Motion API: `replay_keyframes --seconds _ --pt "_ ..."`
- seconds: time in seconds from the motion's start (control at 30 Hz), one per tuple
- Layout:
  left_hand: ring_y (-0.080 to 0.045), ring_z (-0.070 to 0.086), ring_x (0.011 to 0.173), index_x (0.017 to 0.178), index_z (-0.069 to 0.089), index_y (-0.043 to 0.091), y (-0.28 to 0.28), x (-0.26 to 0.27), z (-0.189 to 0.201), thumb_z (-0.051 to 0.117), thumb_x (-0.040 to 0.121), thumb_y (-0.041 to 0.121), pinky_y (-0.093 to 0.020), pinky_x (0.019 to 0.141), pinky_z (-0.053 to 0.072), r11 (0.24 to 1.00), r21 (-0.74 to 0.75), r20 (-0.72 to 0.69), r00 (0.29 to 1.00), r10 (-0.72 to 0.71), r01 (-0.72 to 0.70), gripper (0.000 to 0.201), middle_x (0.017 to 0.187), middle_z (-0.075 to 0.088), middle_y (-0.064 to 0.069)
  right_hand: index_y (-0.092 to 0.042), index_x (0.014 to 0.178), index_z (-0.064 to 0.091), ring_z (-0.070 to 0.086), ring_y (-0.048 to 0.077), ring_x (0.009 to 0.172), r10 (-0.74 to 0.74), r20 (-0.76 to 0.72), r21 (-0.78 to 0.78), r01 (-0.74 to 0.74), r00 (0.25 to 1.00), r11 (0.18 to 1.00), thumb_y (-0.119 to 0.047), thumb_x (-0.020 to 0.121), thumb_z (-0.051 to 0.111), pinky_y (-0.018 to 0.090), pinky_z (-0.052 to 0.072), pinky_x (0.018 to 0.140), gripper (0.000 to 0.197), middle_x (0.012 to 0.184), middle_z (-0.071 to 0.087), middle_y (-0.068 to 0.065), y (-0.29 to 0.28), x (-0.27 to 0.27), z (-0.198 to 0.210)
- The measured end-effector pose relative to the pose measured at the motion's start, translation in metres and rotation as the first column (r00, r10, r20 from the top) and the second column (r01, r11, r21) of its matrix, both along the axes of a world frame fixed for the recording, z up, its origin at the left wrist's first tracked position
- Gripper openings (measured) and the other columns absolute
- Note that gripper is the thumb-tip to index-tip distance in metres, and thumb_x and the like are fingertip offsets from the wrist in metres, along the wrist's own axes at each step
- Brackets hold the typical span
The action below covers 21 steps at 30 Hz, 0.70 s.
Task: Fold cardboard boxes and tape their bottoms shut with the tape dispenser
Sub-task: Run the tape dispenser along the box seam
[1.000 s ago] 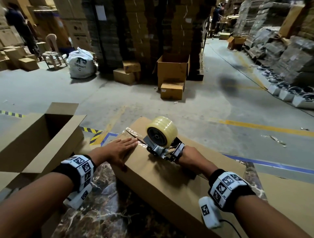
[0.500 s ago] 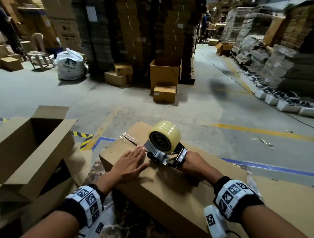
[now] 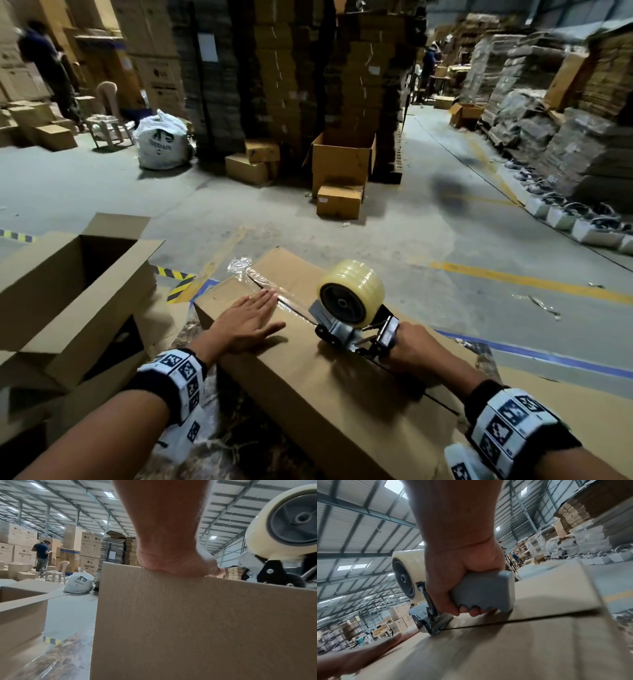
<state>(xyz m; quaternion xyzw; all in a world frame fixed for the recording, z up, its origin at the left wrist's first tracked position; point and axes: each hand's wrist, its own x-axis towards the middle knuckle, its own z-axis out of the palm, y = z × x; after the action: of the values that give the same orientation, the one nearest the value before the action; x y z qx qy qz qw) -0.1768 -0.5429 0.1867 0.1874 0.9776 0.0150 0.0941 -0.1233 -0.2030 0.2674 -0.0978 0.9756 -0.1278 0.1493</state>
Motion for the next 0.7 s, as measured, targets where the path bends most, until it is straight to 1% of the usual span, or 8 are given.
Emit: replay_keyframes --seconds 0.17,0.27,0.37,0.43,0.53,0.6,0.63,0.7 --pt "-0.005 -0.017 0.145 0.156 -0.005 0.022 0.002 -0.001 -0.003 -0.02 0.065 0.09 -0.036 0.121 -0.003 0.997 0.019 0.011 0.998 0.069 -0.069 0.115 0.163 -0.01 0.006 -0.025 0.089 0.043 0.047 0.023 0.073 0.053 -0.043 -0.023 -0.054 0.998 0.998 -0.042 0.091 0.059 0.021 0.029 0.049 0.024 0.081 0.053 0.006 0.001 0.009 0.003" --pt "-0.009 -0.013 0.148 0.157 -0.004 0.019 0.006 -0.01 -0.001 -0.019 0.062 0.093 -0.039 0.122 -0.001 0.988 0.068 0.033 0.99 0.139 -0.14 0.121 0.163 -0.01 0.003 -0.023 0.097 0.05 0.049 0.023 0.077 0.05 -0.04 -0.033 -0.051 0.998 0.998 -0.037 0.092 0.059 0.029 0.034 0.057 0.018 0.092 0.058 0.009 -0.001 0.01 0.01" --pt "-0.015 -0.01 0.15 0.156 -0.004 0.016 0.001 -0.025 0.003 -0.015 0.066 0.09 -0.042 0.122 0.0 0.973 0.087 0.037 0.976 0.212 -0.215 0.117 0.163 -0.011 -0.002 -0.02 0.108 0.053 0.047 0.024 0.078 0.038 -0.024 -0.039 -0.039 0.999 0.998 -0.033 0.091 0.059 0.027 0.034 0.065 0.022 0.105 0.065 0.014 -0.002 0.01 0.011" --pt "-0.02 -0.009 0.151 0.157 -0.002 0.011 -0.009 -0.039 0.007 -0.009 0.072 0.087 -0.045 0.122 0.002 0.952 0.077 0.035 0.955 0.294 -0.296 0.113 0.164 -0.008 -0.007 -0.023 0.098 0.047 0.048 0.025 0.078 0.039 -0.027 -0.049 -0.04 0.999 0.998 -0.035 0.092 0.059 0.028 0.034 0.064 0.018 0.094 0.06 0.013 -0.002 0.01 0.009" --pt "-0.026 -0.003 0.152 0.156 0.002 0.003 -0.023 -0.059 0.008 0.014 0.093 0.072 -0.047 0.121 0.005 0.9 0.108 0.035 0.906 0.421 -0.423 0.094 0.164 -0.002 -0.015 -0.025 0.092 0.041 0.052 0.027 0.078 0.043 -0.022 -0.02 -0.043 0.999 0.999 -0.038 0.091 0.059 0.031 0.035 0.062 0.022 0.082 0.051 0.004 -0.001 0.005 0.004" --pt "-0.034 0.019 0.148 0.153 0.016 -0.002 -0.031 -0.075 0.006 0.027 0.099 0.063 -0.046 0.118 0.02 0.872 0.176 0.038 0.889 0.457 -0.456 0.085 0.159 0.019 -0.023 -0.027 0.093 0.042 0.051 0.024 0.074 0.028 -0.01 -0.019 -0.028 1.0 0.999 -0.041 0.091 0.06 0.032 0.036 0.062 0.024 0.082 0.052 0.004 -0.001 0.002 0.0" --pt "-0.037 0.034 0.14 0.147 0.03 -0.003 -0.034 -0.081 0.006 0.032 0.099 0.06 -0.046 0.112 0.031 0.856 0.214 0.04 0.88 0.474 -0.471 0.078 0.15 0.036 -0.026 -0.027 0.092 0.042 0.051 0.024 0.073 0.023 -0.005 -0.02 -0.023 1.0 1.0 -0.043 0.09 0.061 0.032 0.037 0.062 0.025 0.081 0.053 0.004 -0.001 0.0 -0.001" --pt "-0.039 0.054 0.117 0.12 0.055 0.001 -0.043 -0.093 0.005 0.039 0.101 0.051 -0.045 0.094 0.044 0.83 0.297 0.02 0.872 0.489 -0.472 0.056 0.123 0.058 -0.024 -0.028 0.091 0.042 0.053 0.025 0.074 0.026 -0.005 0.013 -0.026 1.0 1.0 -0.047 0.089 0.06 0.032 0.037 0.061 0.026 0.081 0.053 0.004 0.0 -0.003 -0.006"
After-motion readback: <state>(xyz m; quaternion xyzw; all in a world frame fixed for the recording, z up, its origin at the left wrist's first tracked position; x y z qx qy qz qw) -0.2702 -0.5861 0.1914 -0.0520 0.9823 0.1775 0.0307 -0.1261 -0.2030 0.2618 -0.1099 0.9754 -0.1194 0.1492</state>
